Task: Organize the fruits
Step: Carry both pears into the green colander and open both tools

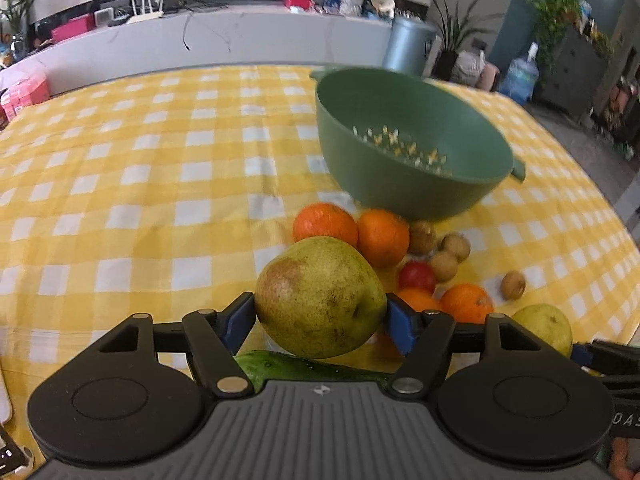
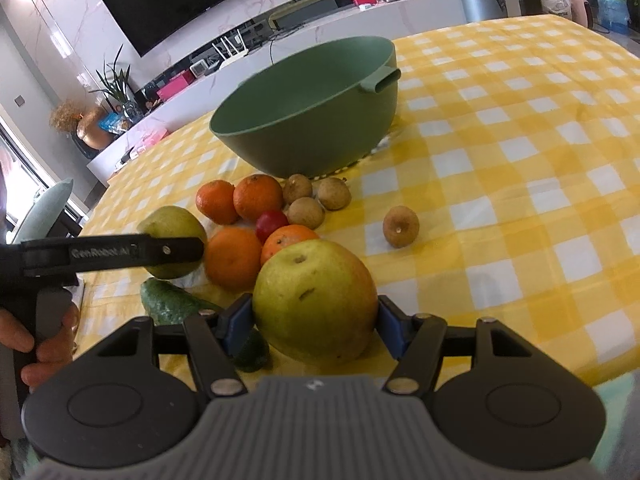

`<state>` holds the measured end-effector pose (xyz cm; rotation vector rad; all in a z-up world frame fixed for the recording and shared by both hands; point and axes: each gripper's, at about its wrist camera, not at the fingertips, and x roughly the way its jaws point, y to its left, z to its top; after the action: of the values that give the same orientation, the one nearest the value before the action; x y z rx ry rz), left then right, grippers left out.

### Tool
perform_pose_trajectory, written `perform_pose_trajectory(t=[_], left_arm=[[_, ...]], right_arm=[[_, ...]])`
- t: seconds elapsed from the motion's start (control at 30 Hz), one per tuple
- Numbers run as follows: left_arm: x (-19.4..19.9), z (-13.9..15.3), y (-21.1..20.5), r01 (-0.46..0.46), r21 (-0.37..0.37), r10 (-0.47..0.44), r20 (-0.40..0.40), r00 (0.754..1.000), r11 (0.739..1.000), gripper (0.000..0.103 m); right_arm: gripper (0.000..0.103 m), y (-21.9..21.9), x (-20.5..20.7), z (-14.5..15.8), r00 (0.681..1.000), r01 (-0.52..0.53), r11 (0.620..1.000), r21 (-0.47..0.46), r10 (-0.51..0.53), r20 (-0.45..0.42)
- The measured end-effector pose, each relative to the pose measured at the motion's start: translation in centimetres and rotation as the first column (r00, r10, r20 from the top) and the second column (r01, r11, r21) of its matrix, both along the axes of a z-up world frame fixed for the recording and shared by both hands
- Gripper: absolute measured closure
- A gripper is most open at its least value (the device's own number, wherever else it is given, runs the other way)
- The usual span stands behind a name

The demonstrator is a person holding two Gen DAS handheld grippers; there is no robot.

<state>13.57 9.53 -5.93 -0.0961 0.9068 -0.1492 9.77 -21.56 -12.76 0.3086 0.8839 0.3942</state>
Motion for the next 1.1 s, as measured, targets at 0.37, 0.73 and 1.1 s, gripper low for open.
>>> perform_pose_trajectory(t=[0.37, 0.73, 1.1], left_arm=[[-0.3, 3.8, -0.6, 0.016, -0.044, -0.012, 0.083, 0.997, 0.999, 0.024], [4.0, 7.8, -3.2, 0.064, -0.073, -0.052, 0.147, 0.988, 0.995, 0.024], [9.2, 7.5, -3.9, 0.105, -0.046, -0.096, 0.163, 0.982, 0.993, 0.024]], right_arm=[[0.041, -0.3, -0.1, 2.8, 0.997, -0.021, 0.999, -0.029, 0.024, 0.08], [0.041, 0.2, 4.9, 7.8, 0.97, -0.072, 0.991, -0.11, 0.095, 0.223], [0.041, 3.4, 12.5, 9.7, 0.921, -0.199, 0.933, -0.299, 0.282, 0.267]])
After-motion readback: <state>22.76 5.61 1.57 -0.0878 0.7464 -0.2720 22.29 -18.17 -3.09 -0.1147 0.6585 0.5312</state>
